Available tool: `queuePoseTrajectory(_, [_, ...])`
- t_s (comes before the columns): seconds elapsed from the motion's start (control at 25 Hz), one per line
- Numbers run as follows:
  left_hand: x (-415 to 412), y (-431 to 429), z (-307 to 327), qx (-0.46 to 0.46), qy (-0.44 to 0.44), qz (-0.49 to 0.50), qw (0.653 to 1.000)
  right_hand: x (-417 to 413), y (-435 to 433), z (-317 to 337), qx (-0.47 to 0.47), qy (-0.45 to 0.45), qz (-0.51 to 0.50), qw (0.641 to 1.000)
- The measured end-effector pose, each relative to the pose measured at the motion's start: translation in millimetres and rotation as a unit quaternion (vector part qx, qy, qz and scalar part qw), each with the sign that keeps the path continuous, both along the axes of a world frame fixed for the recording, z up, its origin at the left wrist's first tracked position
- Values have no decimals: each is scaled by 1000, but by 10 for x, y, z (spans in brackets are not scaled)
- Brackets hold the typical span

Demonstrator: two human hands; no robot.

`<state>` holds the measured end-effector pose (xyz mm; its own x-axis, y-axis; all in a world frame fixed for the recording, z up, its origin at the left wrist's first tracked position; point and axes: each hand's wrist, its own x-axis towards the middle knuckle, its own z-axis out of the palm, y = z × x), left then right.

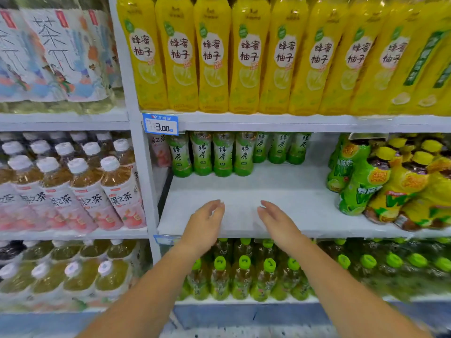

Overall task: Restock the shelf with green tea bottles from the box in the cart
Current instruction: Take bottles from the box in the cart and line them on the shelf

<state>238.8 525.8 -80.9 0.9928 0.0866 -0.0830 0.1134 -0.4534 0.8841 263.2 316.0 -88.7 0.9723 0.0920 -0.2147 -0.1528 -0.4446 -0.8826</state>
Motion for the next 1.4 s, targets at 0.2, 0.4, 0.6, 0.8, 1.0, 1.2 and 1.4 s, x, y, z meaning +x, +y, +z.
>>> queuePoseTrajectory(0.2, [-744,-117,674,-5,109,-6,994,-741,-165,646,19,81,-36,996])
queuePoseTrajectory(0.4, [-1476,-350,1401,-19,175,-19,984,-1516,-454,1349,54,120,-71,989])
queuePoseTrajectory(0.6, [-2007,-601,1882,-48,200,-51,977,-2358,-752,1783,59,146,-116,981])
queuePoseTrajectory(0.8, [-2364,-942,1999,-49,205,-148,966,-3162,-1062,1962,25,115,-208,971])
queuePoseTrajectory(1.0, [-2753,-1419,2022,-37,218,-257,941,-3960,-1414,2104,13,101,-308,946])
queuePoseTrajectory(1.2, [-2998,-2060,2080,-37,214,-323,921,-4440,-1936,2178,30,93,-397,913])
queuePoseTrajectory(1.4, [-3154,-2997,2025,-45,236,-347,907,-4674,-2744,2123,11,113,-413,903])
